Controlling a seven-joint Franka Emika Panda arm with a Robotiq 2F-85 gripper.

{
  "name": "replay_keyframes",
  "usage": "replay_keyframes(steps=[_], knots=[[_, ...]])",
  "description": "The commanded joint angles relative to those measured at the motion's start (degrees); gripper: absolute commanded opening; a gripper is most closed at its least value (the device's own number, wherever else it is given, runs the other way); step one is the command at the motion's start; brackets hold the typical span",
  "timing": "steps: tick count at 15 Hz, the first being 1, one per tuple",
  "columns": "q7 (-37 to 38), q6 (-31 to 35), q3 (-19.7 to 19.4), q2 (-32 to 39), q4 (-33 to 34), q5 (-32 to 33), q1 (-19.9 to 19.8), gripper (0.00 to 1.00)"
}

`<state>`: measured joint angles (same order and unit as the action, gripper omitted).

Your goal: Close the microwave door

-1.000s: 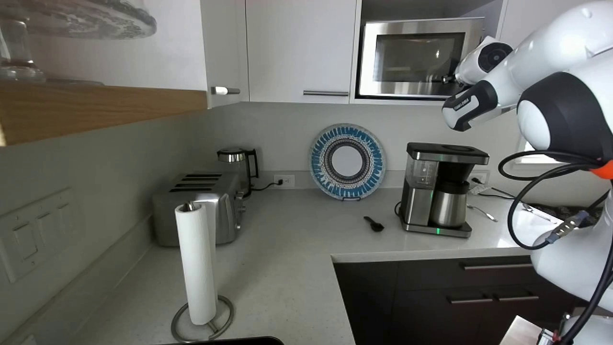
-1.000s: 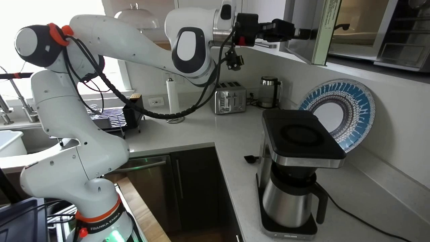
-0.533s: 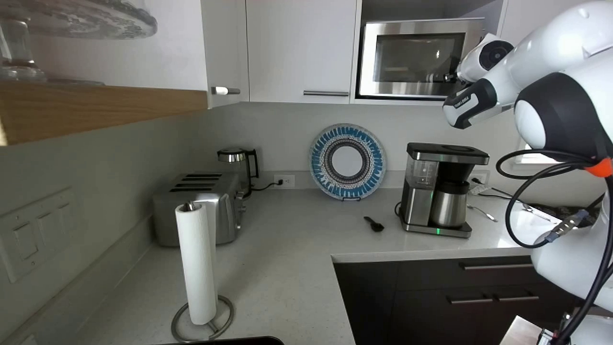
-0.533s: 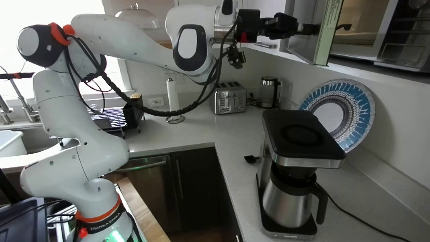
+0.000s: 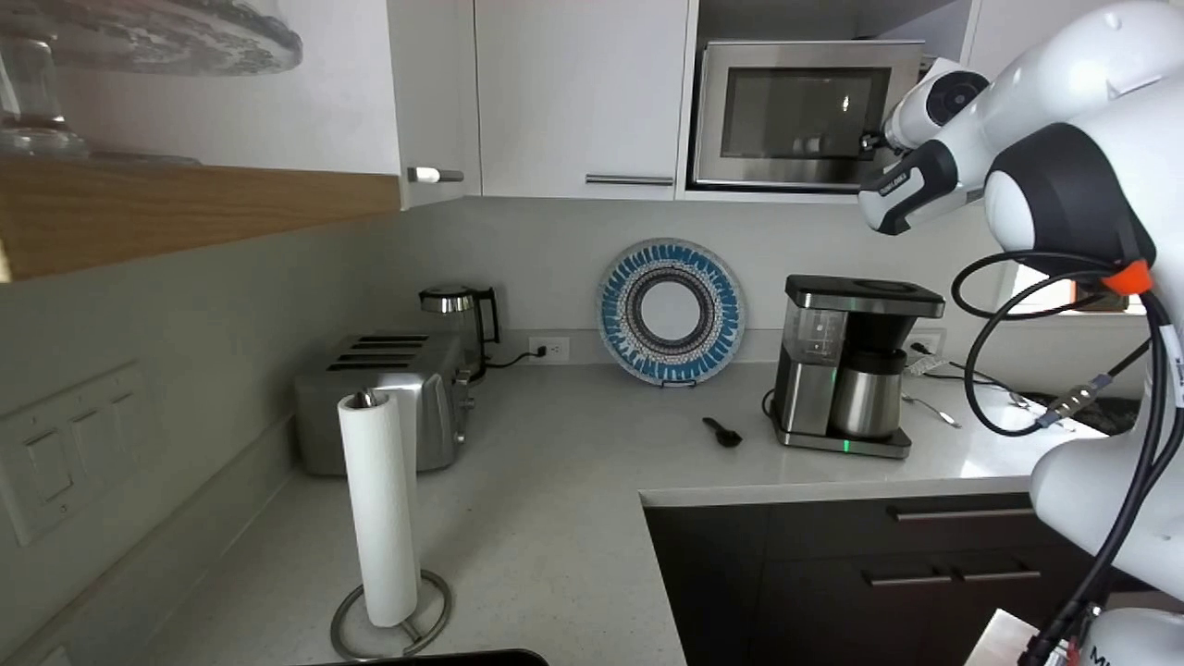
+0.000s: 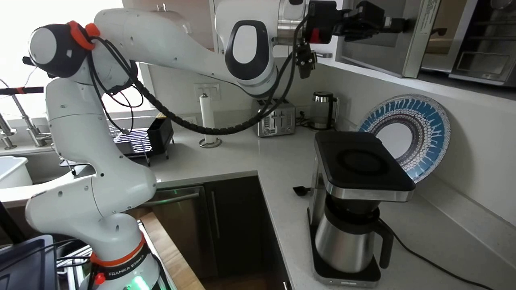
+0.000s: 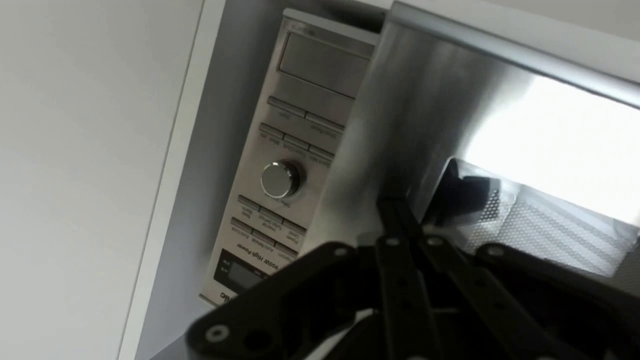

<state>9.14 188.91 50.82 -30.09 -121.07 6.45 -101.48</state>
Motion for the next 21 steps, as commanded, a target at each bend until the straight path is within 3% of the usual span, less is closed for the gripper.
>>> replay_keyframes(steps=[1, 12, 19, 21], knots=[[-2.0, 0.9, 4.8, 6.3, 4.9, 2.4, -4.0, 0.00], [-2.4, 0.0, 22.6, 13.1, 15.4, 5.1, -23.0, 0.00], [-3.2, -0.9, 34.5, 16.1, 18.7, 7.3, -33.0, 0.00], [-3.5, -2.1, 36.1, 17.0, 19.0, 7.4, -33.9, 0.00]])
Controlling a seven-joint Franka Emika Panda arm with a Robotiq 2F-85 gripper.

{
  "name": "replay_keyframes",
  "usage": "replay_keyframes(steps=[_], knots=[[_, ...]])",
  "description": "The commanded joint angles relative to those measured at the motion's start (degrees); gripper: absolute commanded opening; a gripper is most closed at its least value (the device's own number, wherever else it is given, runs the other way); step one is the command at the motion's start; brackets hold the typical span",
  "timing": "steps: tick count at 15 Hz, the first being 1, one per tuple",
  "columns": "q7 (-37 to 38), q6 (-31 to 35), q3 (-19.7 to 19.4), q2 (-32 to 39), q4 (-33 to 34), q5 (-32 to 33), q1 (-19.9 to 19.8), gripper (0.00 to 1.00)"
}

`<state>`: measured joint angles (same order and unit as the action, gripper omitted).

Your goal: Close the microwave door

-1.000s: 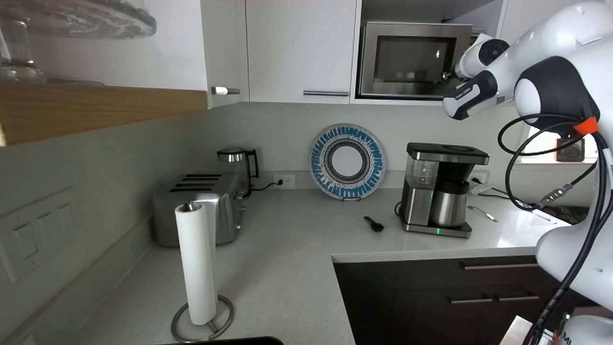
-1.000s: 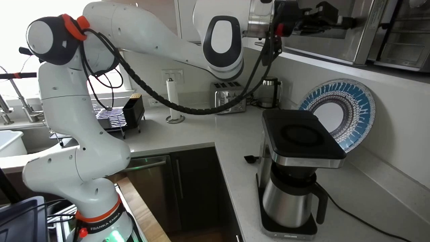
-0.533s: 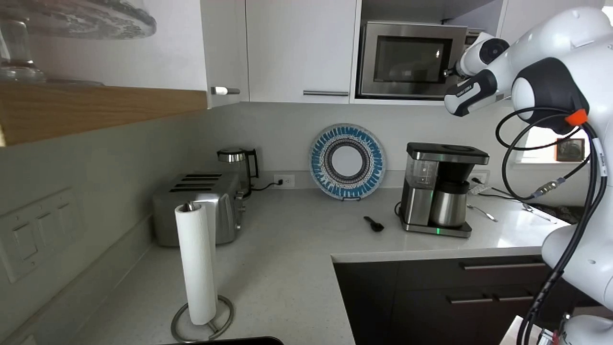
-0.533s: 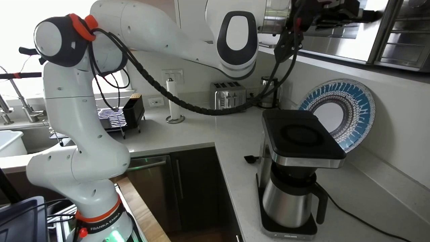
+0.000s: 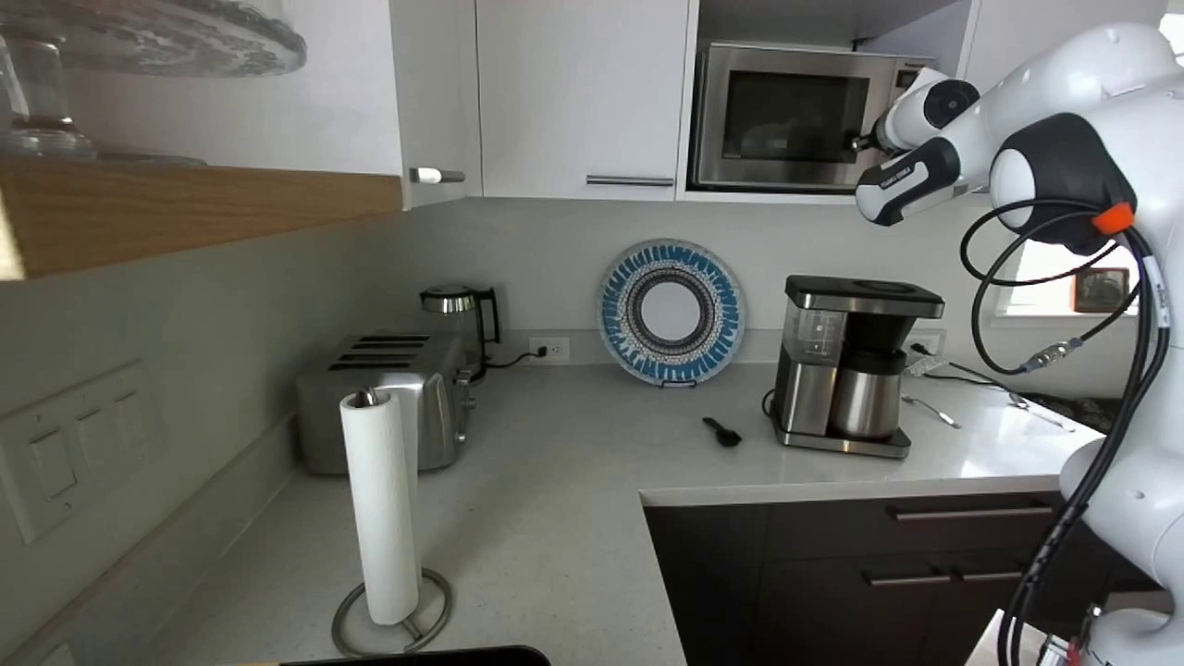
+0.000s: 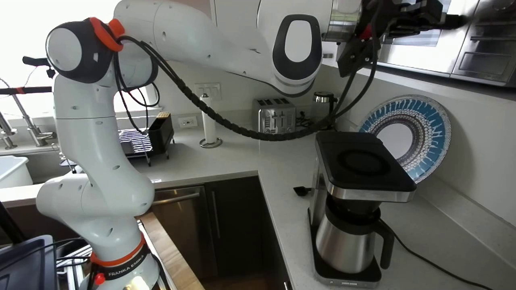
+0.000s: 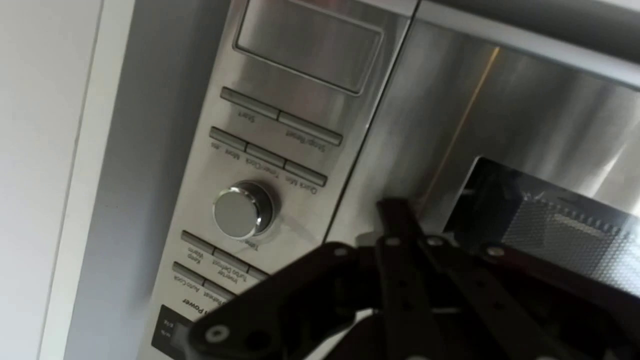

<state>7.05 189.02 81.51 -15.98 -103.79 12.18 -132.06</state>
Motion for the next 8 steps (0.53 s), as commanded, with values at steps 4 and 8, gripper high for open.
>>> replay_keyframes(steps=[4, 8], knots=[[-5.0, -14.1, -2.2, 7.6, 3.0, 2.5, 8.3, 0.00], [-10.5, -26.6, -14.5, 11.4, 6.0, -0.2, 23.8, 0.00]])
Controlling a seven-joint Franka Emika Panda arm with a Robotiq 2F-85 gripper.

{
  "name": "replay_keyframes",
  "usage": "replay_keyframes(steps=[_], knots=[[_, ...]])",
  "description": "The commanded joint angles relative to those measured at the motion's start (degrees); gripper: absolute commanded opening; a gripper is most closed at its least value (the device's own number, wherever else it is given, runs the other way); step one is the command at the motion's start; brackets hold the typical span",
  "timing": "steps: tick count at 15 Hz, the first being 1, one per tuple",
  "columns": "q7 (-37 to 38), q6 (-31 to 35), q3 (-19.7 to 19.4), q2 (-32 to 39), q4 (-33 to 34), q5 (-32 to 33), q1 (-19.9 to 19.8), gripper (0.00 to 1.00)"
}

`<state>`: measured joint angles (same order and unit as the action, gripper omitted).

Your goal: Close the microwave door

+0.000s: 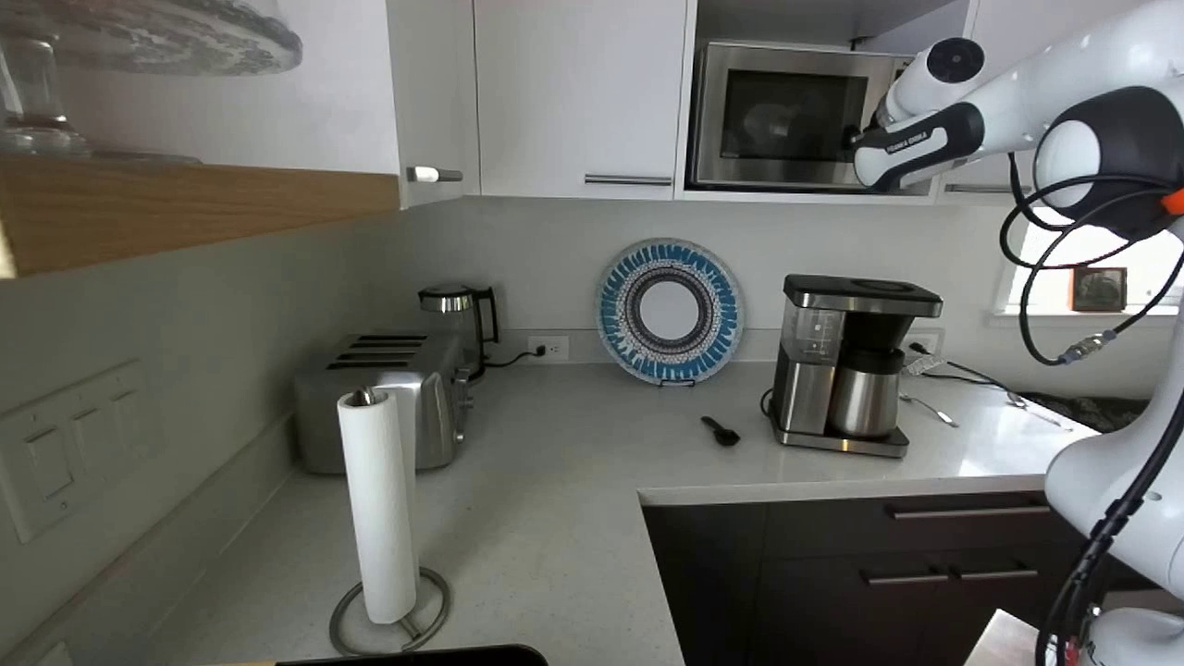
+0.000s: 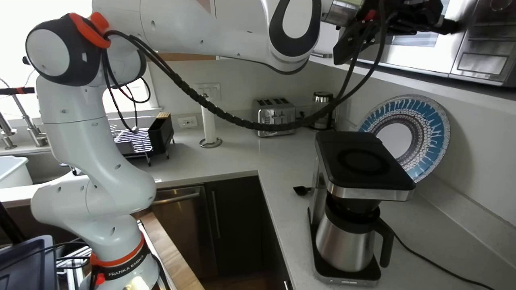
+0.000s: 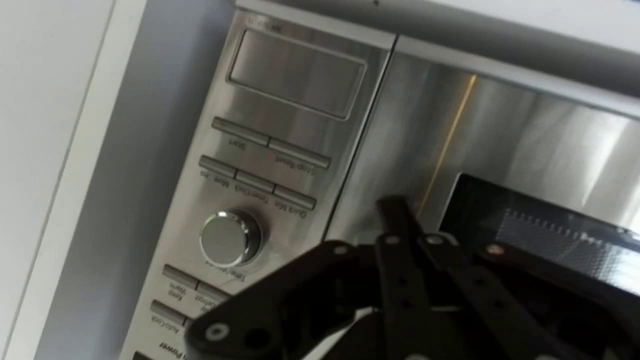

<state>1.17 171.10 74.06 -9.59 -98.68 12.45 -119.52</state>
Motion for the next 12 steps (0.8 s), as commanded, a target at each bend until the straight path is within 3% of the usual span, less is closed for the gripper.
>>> replay_keyframes(steps=[1, 2, 7, 12], knots=[[-5.2, -11.4, -9.5, 5.8, 1.1, -0.9, 15.0, 0.00], [-10.7, -14.0, -10.4, 3.5, 0.4, -8.7, 16.2, 0.00], [-25.7, -32.9, -20.7, -5.7, -1.4, -31.6, 28.2, 0.00], [-31.5, -57.6, -32.9, -21.3, -6.9, -36.8, 36.8, 0.00]])
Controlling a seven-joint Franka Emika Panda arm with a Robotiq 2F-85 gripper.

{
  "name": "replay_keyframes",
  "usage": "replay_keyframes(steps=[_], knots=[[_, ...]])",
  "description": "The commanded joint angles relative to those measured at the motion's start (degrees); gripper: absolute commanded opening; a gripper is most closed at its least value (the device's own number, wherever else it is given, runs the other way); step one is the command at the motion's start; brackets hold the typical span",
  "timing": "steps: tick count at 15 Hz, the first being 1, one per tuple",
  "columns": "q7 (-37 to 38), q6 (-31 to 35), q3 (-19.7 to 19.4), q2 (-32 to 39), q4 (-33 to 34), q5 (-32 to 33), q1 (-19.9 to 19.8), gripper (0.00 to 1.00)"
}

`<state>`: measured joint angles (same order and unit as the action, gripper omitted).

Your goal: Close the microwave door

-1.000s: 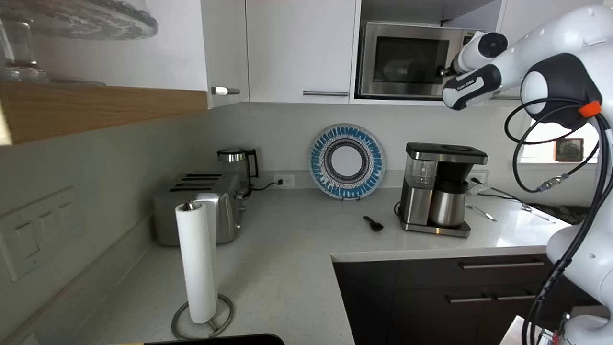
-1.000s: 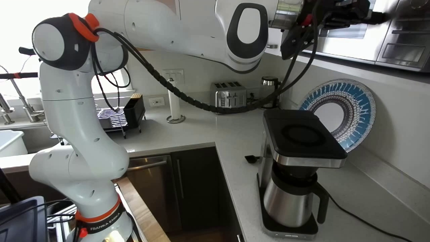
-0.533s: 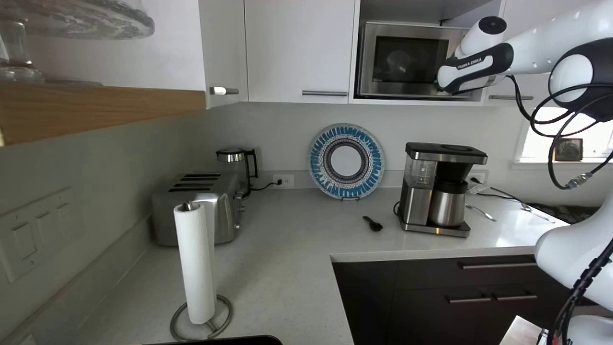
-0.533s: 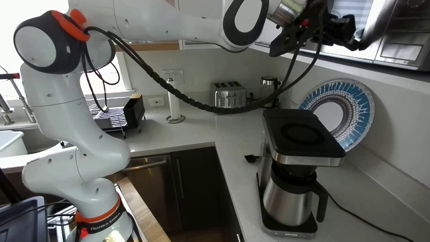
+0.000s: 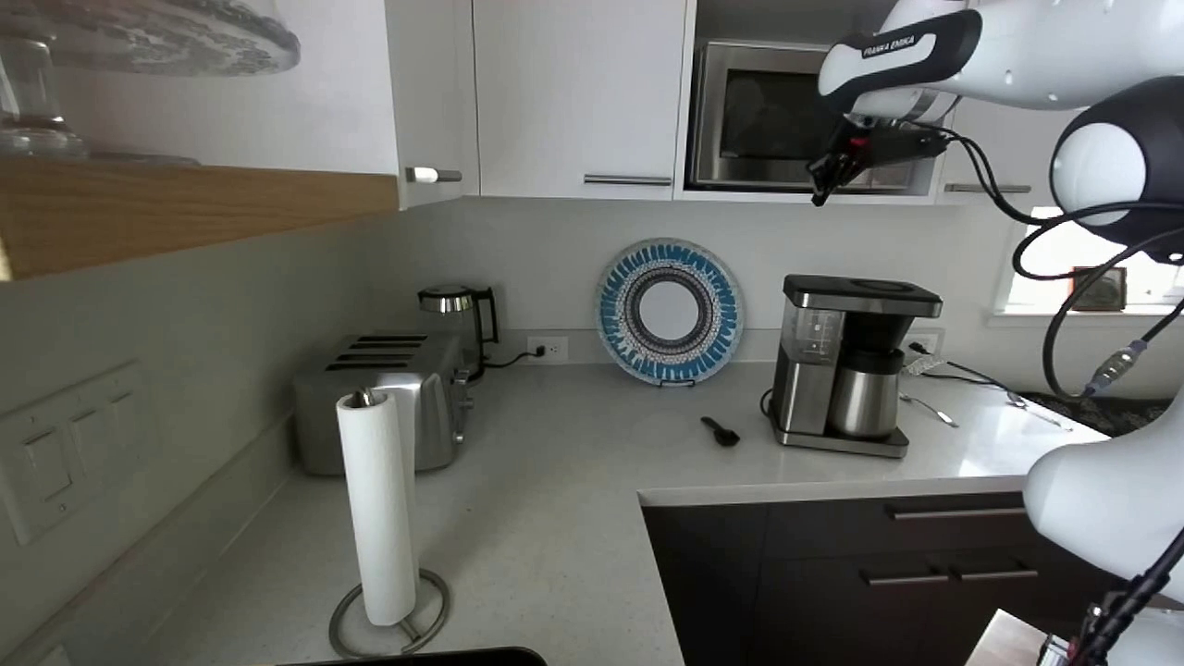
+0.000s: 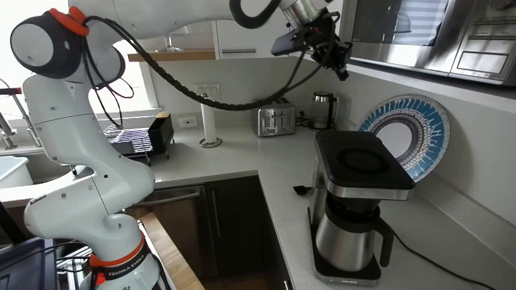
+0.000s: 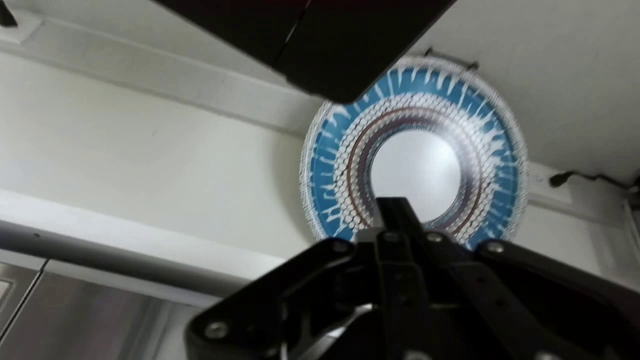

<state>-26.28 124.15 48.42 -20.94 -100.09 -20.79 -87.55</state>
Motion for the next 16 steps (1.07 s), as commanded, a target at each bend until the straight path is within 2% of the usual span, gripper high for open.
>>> replay_keyframes(steps=[1, 2, 4, 5, 7, 11, 14, 16], knots=[[-1.9, -14.8, -13.3, -9.8, -6.3, 1.9, 13.3, 0.00], [-2.1, -19.6, -15.6, -12.2, -7.8, 3.0, 16.2, 0.00], [-1.2, -27.9, -20.9, -14.4, -9.8, 7.0, 25.0, 0.00], [-0.6, -31.6, -23.2, -14.2, -10.1, 9.6, 29.4, 0.26], [0.9, -38.7, -27.7, -12.8, -9.7, 14.3, 38.2, 0.33], [3.7, -40.7, -38.9, -11.6, -11.0, 13.9, 55.0, 0.65], [5.8, -41.3, -49.0, -9.9, -10.7, 12.3, 67.0, 0.87], [7.0, -40.6, -52.4, -10.2, -11.4, 13.9, 71.3, 1.00]])
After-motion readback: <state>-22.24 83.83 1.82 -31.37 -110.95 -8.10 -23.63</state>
